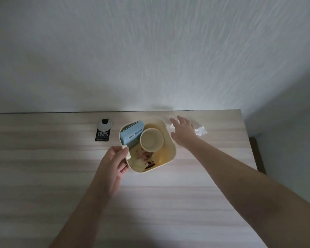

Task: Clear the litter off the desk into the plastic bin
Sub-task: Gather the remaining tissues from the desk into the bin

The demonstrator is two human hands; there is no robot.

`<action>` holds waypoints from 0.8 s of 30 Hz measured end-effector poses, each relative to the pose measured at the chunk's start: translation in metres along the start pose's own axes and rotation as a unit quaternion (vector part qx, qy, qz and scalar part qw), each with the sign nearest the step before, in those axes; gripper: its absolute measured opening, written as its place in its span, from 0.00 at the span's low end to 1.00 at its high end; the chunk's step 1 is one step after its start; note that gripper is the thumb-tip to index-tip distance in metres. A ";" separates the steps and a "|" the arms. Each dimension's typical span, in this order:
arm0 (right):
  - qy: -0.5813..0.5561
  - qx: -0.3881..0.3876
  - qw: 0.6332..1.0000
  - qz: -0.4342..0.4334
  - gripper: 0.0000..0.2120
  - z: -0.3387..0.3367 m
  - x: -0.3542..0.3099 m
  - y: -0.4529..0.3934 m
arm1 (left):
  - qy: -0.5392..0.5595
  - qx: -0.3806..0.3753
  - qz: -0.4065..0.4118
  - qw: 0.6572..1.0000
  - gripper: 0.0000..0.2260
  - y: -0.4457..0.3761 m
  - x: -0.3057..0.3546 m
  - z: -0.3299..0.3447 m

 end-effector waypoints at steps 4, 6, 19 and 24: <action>0.055 -0.038 0.998 -0.007 0.28 0.012 0.004 -0.012 | 0.003 0.047 -0.042 0.998 0.04 -0.008 -0.007 0.000; 0.061 0.006 0.998 -0.026 0.25 0.014 0.008 -0.011 | 0.008 0.050 -0.055 0.997 0.04 -0.011 -0.011 0.002; -0.111 0.193 0.972 -0.070 0.07 -0.037 0.028 0.019 | 0.015 -0.017 -0.025 0.999 0.11 -0.018 -0.012 0.012; -0.052 0.138 0.987 0.059 0.07 -0.038 0.065 0.014 | 0.033 -0.017 -0.045 0.998 0.13 -0.022 -0.015 0.016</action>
Point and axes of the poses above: each hand's wrist, its own y-axis away from the middle knuckle, its own z-axis out of the palm, x = y × z, the point moved 2 cm from there along -y, towards the middle knuckle, and after that the axes turned 12 degrees about -y, right-handed, at the moved point
